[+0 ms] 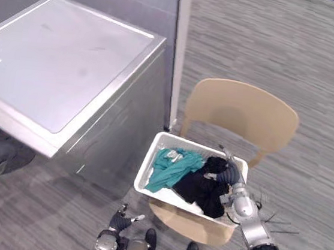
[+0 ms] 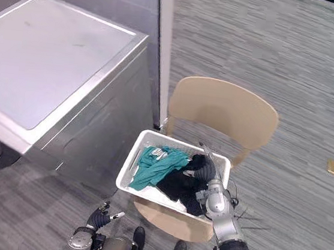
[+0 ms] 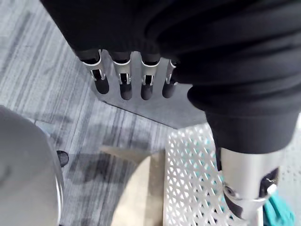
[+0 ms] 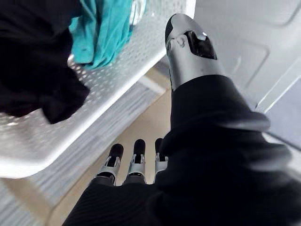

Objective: Pick up the laundry basket with both hands and put the clothes into the washing machine.

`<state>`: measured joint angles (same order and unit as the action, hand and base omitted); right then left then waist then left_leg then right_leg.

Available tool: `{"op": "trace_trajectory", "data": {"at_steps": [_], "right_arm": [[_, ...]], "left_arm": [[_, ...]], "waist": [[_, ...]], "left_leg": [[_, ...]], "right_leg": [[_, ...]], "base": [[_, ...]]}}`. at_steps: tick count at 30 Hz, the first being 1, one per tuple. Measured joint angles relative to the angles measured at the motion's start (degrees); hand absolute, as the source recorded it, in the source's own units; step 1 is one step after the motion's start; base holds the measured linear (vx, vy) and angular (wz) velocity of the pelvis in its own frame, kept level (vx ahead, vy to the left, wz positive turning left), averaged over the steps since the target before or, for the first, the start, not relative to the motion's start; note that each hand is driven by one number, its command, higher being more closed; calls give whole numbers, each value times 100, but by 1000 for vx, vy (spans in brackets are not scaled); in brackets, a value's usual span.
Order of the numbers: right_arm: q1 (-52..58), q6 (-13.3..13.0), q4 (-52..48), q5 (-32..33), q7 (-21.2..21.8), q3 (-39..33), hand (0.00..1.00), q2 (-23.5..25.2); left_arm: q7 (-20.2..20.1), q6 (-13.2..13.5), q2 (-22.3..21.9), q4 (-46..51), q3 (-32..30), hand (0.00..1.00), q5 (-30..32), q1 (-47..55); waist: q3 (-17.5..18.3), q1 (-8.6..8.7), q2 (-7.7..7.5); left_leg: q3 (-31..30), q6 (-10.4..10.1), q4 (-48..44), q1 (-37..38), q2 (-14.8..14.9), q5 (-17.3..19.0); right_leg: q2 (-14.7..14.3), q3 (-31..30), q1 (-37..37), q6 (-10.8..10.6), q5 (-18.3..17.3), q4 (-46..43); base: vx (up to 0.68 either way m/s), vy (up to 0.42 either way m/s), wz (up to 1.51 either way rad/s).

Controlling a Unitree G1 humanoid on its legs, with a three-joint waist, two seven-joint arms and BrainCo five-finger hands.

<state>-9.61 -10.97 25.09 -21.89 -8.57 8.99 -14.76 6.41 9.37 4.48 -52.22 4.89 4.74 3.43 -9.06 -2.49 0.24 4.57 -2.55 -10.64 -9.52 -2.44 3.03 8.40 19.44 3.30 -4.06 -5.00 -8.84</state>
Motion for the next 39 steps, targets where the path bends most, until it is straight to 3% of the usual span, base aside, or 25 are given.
{"op": "trace_trajectory", "data": {"at_steps": [4,7,12,15,18,23,24,28,31,37,39], "right_arm": [[-596,1,592,-237,104,473,0,-182],[-1310,-10,1196,-439,134,937,0,-272],[-2499,22,2242,-830,90,1129,0,-558],[-3185,146,2929,-1182,-167,1190,0,-740],[-3977,262,3321,-1314,-381,1391,0,-916],[-4960,366,3706,-1364,-757,1529,0,-1401],[-5115,380,3762,-1364,-832,1614,100,-1538],[-5375,478,4015,-1363,-873,1817,100,-1688],[-5395,472,4060,-1361,-788,2034,100,-1729],[-5292,500,3918,-1216,-731,2000,100,-1718],[-4864,515,3337,-1065,-694,1713,100,-1707]], "left_arm": [[2,13,151,9,2,0,-3,-2],[7,129,161,65,-5,0,-3,-15],[9,238,161,89,-56,0,-15,-311],[28,239,204,79,-60,0,-110,-516],[151,240,214,119,-53,0,-331,-595],[287,307,168,521,202,0,-824,-739],[295,366,121,621,317,0,-935,-799],[288,457,-10,744,594,0,-1123,-932],[248,460,-28,810,675,0,-1133,-939],[247,455,-29,993,683,0,-1125,-974],[247,424,-30,1004,679,0,-1103,-974]], "waist": [[-159,-169,50],[-356,-178,97],[-926,-308,353],[-1177,-445,440],[-1381,-495,537],[-1536,-741,675],[-1566,-777,733],[-1631,-829,866],[-1635,-933,871],[-1635,-946,871],[-1635,-936,870]], "left_leg": [[-163,39,282,-47,-21,-269],[-286,107,686,-177,-31,-633],[-259,237,890,-661,31,-843],[-96,265,1156,-924,101,-845],[-62,234,1309,-1253,143,-1133],[-259,246,1596,-1764,169,-1575],[-338,296,1596,-1887,168,-1646],[-606,313,1595,-2056,131,-1778],[-752,302,1594,-2065,121,-1787],[-1119,194,1596,-1917,130,-1865],[-1160,193,1600,-1763,149,-1864]], "right_leg": [[-19,202,10,36,27,24],[-40,265,272,101,73,-1],[-112,236,875,166,170,-123],[-139,252,1244,207,307,-114],[-177,256,1638,274,408,-126],[-235,329,2235,270,497,-151],[-241,393,2325,272,495,-159],[-239,414,2420,282,388,-216],[-233,413,2436,286,239,-346],[-213,458,2356,365,-57,-696],[-213,476,2230,398,-120,-776]], "base": [[-63,-30,49],[-133,-30,25],[-208,16,4],[-172,16,9],[-123,0,-2],[-27,-16,4],[34,-22,23],[79,-5,34],[80,-25,23],[8,-73,22],[-38,-80,7]]}}
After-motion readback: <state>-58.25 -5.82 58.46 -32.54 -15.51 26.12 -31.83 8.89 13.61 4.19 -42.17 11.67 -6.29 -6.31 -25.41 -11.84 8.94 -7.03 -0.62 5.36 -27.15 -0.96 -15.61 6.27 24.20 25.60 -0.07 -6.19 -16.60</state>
